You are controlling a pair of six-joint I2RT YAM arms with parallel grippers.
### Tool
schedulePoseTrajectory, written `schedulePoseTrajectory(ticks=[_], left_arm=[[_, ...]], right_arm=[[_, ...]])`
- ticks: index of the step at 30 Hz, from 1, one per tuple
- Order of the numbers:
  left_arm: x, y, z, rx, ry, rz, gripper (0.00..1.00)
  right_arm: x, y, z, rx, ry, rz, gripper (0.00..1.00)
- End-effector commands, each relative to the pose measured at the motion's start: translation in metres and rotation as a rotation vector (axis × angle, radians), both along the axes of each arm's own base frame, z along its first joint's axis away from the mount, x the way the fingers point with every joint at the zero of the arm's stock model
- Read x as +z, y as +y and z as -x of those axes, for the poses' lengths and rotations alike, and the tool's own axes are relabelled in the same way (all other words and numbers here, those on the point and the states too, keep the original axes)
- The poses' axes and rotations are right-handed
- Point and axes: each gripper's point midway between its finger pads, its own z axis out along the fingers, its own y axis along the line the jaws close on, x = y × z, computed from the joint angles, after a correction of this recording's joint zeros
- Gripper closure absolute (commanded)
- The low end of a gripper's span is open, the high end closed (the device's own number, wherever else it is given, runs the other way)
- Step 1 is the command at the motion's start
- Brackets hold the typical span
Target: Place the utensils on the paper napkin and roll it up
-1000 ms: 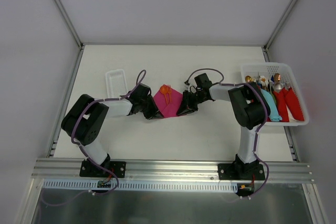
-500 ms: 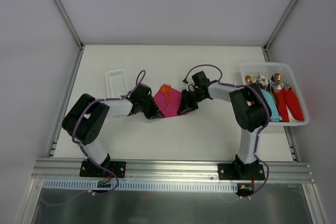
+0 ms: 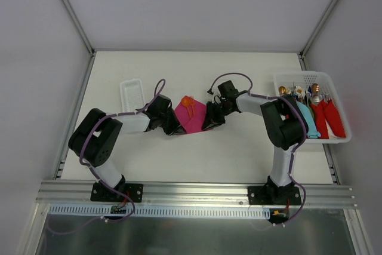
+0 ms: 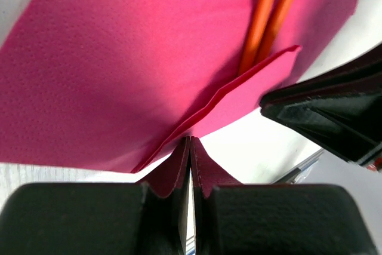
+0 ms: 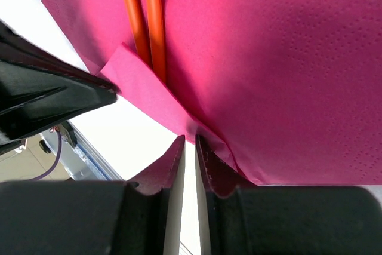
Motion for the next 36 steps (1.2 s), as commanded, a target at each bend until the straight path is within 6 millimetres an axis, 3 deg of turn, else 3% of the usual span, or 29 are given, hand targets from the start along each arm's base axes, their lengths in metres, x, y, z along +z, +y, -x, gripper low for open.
schedulePoseTrajectory(ticks=[1,8,12,18,24,36], left_arm=[[0.028,-0.003,-0.011,-0.028,-0.113,0.0,0.99],[0.041,-0.016,-0.017,-0.058,-0.154,0.041,0.99],[0.059,-0.033,-0.024,-0.08,-0.238,0.158,0.97],[0.065,-0.055,-0.027,-0.115,-0.27,0.336,0.99],[0.054,-0.068,-0.034,-0.11,-0.252,0.399,1.0],[0.024,-0.062,-0.034,-0.068,-0.217,0.37,1.0]], right_arm=[[-0.01,-0.008,0.004,0.031,-0.009,0.061,0.85],[-0.014,-0.01,0.011,0.075,-0.002,0.065,0.85],[-0.016,-0.012,0.015,0.081,0.013,0.066,0.86],[-0.017,-0.014,0.018,0.114,0.005,0.06,0.86],[-0.013,-0.014,0.017,0.135,-0.003,0.055,0.87],[-0.013,-0.017,0.017,0.143,-0.002,0.055,0.87]])
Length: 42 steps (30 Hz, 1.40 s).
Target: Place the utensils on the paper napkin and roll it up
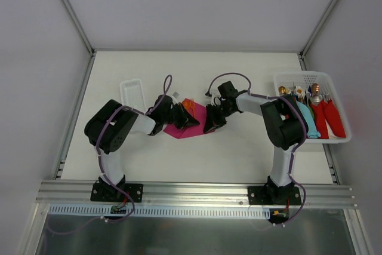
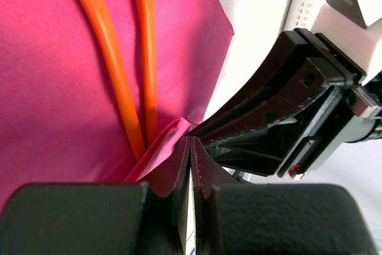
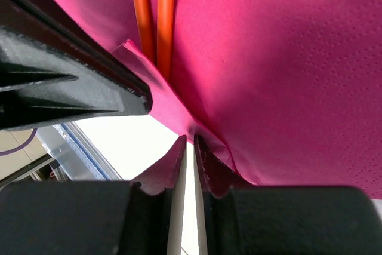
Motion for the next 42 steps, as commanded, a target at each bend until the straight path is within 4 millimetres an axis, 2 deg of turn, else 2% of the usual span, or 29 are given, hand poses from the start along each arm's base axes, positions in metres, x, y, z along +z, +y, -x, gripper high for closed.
schedulePoseTrajectory(ticks=[1,7,16,19,23,25,28,31,34,36,42], left_arm=[[-0.001,-0.004,-0.001,-0.005,-0.027,0.022,1.0],[-0.015,0.002,-0.003,0.025,0.002,-0.018,1.0],[-0.022,0.003,-0.007,0.042,0.009,-0.004,1.0],[-0.025,0.003,-0.006,0.051,0.018,0.03,1.0],[-0.034,0.001,-0.005,0.054,0.034,0.055,1.0],[-0.033,0.001,-0.005,0.057,0.03,0.076,1.0],[-0.039,0.0,-0.004,0.063,0.039,0.105,1.0],[-0.04,0.0,-0.004,0.072,0.044,0.126,1.0],[-0.043,0.001,-0.003,0.075,0.051,0.13,1.0],[-0.043,0.001,-0.004,0.075,0.049,0.132,1.0],[-0.043,0.002,-0.004,0.073,0.049,0.127,1.0]], right_arm=[[-0.01,-0.009,0.004,0.021,0.017,0.053,0.88],[-0.008,-0.01,0.001,0.02,0.01,0.051,0.88],[-0.004,-0.01,0.0,0.021,0.006,0.042,0.87],[0.007,-0.011,-0.005,0.015,-0.018,0.017,0.81],[0.038,-0.011,-0.017,-0.014,-0.05,-0.075,0.65],[0.053,-0.018,-0.027,-0.056,-0.066,-0.115,0.62],[0.064,-0.032,-0.036,-0.11,-0.071,-0.135,0.6],[0.059,-0.054,-0.043,-0.185,-0.067,-0.107,0.59],[0.043,-0.078,-0.049,-0.261,-0.061,-0.034,0.47],[0.033,-0.089,-0.053,-0.301,-0.048,0.01,0.45],[0.008,-0.09,-0.065,-0.366,-0.012,0.058,0.4]])
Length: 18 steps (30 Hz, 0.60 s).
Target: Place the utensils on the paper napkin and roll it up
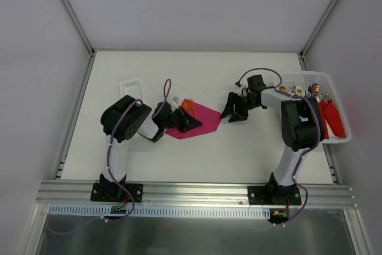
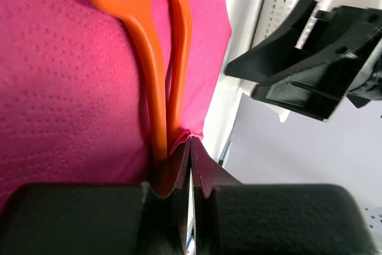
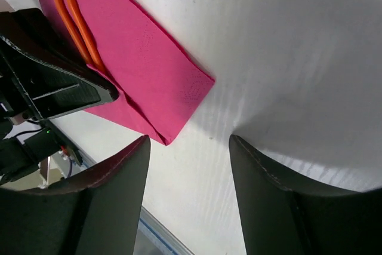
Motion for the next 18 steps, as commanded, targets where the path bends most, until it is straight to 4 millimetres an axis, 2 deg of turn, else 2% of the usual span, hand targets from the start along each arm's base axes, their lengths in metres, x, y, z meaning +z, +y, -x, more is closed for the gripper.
schedulePoseTrajectory(ticks=[1,5,11,14,18], left_arm=[[-0.022,0.011,0.004,0.027,0.03,-0.042,1.0],[-0.021,0.012,0.004,0.027,0.027,-0.043,1.0],[-0.023,0.013,0.005,0.028,0.032,-0.049,1.0],[-0.024,0.014,0.005,0.029,0.035,-0.05,1.0],[-0.024,0.013,0.004,0.028,0.033,-0.052,1.0]], right_arm=[[-0.012,0.001,-0.01,-0.045,0.018,0.037,0.4],[-0.022,0.008,-0.014,-0.052,0.049,0.031,0.39],[-0.036,0.026,-0.008,-0.053,0.11,-0.015,0.39],[-0.035,0.036,-0.008,-0.058,0.117,-0.078,0.4],[-0.015,0.052,-0.01,-0.06,0.099,-0.217,0.41]])
